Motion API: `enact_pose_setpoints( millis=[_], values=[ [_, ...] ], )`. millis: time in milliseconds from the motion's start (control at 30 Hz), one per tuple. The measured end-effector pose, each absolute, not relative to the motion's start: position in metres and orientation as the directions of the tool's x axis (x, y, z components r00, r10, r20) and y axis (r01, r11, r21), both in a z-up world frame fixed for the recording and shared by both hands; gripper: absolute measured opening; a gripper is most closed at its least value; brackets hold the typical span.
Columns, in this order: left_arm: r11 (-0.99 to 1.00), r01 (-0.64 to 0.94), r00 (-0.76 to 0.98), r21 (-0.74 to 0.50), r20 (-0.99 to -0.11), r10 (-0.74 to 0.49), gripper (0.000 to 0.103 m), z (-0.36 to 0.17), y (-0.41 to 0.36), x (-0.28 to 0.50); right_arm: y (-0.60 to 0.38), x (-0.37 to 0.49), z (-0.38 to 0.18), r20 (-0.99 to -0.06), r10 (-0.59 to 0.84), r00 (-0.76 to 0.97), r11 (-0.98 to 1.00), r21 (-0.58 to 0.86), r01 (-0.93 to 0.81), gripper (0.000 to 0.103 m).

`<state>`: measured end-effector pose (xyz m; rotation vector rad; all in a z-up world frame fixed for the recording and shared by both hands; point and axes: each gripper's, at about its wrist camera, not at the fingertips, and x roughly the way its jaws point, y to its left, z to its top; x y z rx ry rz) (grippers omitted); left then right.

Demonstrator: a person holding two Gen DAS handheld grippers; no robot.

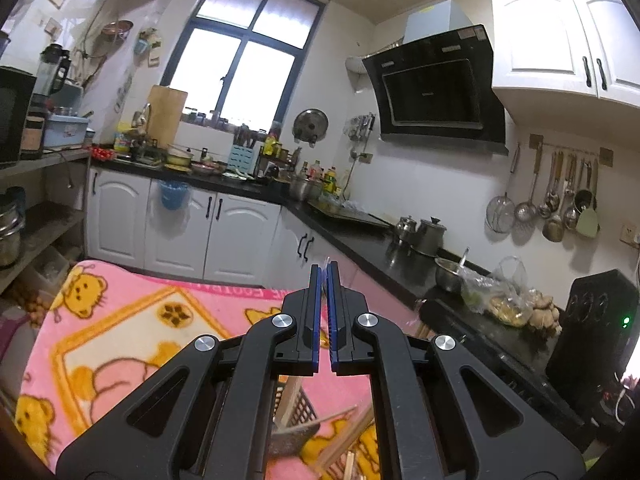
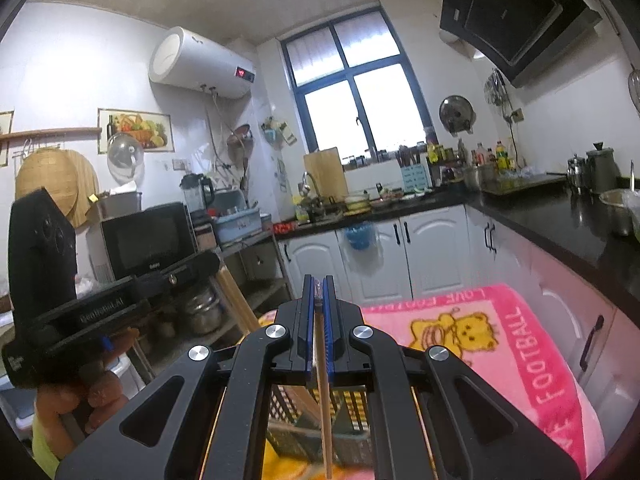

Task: Organize utensils
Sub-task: 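Lower both held chopsticks into the caddy compartments and open both tools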

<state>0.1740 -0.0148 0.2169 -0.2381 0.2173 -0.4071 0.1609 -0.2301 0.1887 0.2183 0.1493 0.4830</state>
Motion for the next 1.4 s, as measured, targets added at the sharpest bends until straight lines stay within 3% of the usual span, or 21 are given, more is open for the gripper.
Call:
enact_pose_setpoints(
  millis=[467, 1400],
  values=[
    [0.904, 0.307, 0.911, -0.298, -0.182, -0.37, 0.001, 0.207, 0.001, 0.198, -0.222, 0.197, 0.199, -0.043, 0.428, 0.903, 0.887, 0.214, -0.41, 0.004],
    [0.9, 0.286, 0.881, -0.331, -0.278, -0.382, 0.001, 0.153, -0.014, 0.219, -0.211, 0.237, 0.134, -0.137, 0.41, 0.902, 0.893, 0.264, -0.365, 0.005]
  ],
)
